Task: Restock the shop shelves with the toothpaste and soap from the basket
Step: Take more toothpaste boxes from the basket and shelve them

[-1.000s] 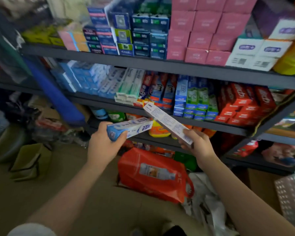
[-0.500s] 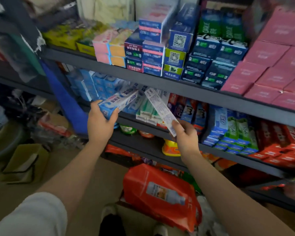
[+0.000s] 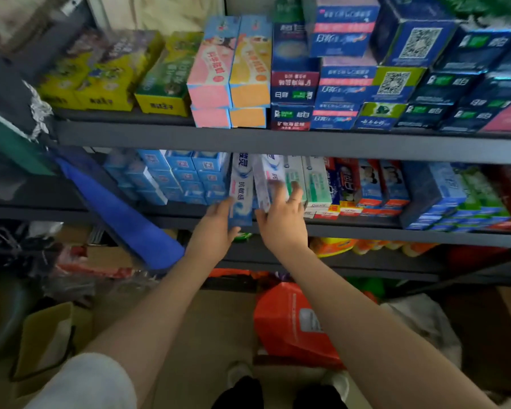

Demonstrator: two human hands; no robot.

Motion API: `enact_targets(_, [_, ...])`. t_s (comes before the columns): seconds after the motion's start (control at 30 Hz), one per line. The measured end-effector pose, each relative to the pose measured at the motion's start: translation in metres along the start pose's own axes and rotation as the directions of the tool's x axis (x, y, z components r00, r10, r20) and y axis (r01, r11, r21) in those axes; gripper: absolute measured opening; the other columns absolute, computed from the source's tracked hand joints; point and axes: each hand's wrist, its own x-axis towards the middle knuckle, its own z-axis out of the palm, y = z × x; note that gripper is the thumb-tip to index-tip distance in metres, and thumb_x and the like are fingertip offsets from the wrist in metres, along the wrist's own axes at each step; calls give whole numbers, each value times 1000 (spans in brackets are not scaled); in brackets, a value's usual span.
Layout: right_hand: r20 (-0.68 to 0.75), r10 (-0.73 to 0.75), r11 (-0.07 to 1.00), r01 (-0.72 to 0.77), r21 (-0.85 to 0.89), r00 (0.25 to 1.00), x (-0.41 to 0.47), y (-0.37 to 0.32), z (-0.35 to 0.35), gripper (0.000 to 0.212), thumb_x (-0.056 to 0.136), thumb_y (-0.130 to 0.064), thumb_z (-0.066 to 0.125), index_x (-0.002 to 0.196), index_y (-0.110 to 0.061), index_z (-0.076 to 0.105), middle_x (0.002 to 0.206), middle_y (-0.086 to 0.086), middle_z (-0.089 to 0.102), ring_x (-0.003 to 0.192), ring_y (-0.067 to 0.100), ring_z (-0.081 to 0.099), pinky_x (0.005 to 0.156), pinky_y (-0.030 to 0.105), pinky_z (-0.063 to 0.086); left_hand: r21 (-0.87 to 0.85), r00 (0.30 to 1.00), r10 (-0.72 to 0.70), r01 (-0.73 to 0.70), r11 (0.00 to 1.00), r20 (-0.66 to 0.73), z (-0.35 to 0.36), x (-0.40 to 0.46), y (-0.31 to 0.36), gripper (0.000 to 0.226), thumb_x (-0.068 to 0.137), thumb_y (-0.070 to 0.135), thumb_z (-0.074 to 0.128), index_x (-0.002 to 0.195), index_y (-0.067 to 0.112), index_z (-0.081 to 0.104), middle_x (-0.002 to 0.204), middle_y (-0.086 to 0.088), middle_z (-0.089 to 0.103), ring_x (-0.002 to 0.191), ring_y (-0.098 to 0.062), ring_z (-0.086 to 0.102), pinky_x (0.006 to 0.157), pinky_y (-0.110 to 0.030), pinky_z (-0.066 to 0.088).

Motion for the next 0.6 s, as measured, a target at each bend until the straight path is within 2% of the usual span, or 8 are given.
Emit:
enact_targets(0.1, [42,-16,990,22,-141,999,-7,3,12,65,90,-29,55,141,-14,18,151,16,11,131,38,32,90,43,48,99,998,69,-67,993,-16,-4,9,-2,49,89,16,56,134,9,38,130,-18,50,109,-35,54,85,-43,45])
enact_targets(0.17, [44,-42,954,54,-296,998,-9,7,15,71,88,-33,58,141,-13,16,149,14,13,127,36,36,82,40,52,184,996,84,-79,980,-19,-5,17,-4,47,91,20,52,135,15,37,129,-16,52,106,-36,56,79,-44,47])
enact_targets(0.23, [64,-63,926,82,-368,996,-5,8,16,74,86,-35,61,141,-13,16,148,13,15,125,34,39,79,39,53,216,995,96,-87,973,-28,-7,25,-6,44,93,20,48,136,19,37,127,-15,53,102,-36,58,74,-43,48])
enact_targets(0.33, [114,-106,935,138,-327,988,9,4,17,74,84,-31,64,140,-10,21,146,12,19,124,33,44,86,41,51,247,993,119,-108,963,-29,-10,33,-11,42,93,18,46,135,19,39,127,-15,53,101,-35,59,72,-43,48])
enact_targets(0.43, [138,-171,935,205,-288,975,24,1,16,63,87,-15,60,140,-8,26,146,11,22,117,34,49,88,43,50,233,989,145,-135,963,-26,-14,39,-18,42,92,17,48,133,18,41,127,-13,54,104,-34,58,75,-44,49])
enact_targets(0.53, [123,-210,917,239,-319,970,35,5,17,56,87,-5,58,137,-8,32,147,9,25,106,35,57,80,43,54,210,985,174,-167,963,-14,-15,42,-23,42,91,19,51,133,16,42,128,-12,54,109,-33,56,79,-47,50])
enact_targets(0.6, [106,-192,908,218,-358,976,41,7,19,56,86,-4,58,136,-9,32,149,6,25,95,37,62,67,42,52,208,983,180,-173,963,-17,-14,42,-22,43,91,20,51,133,16,41,128,-12,54,108,-32,57,79,-47,51])
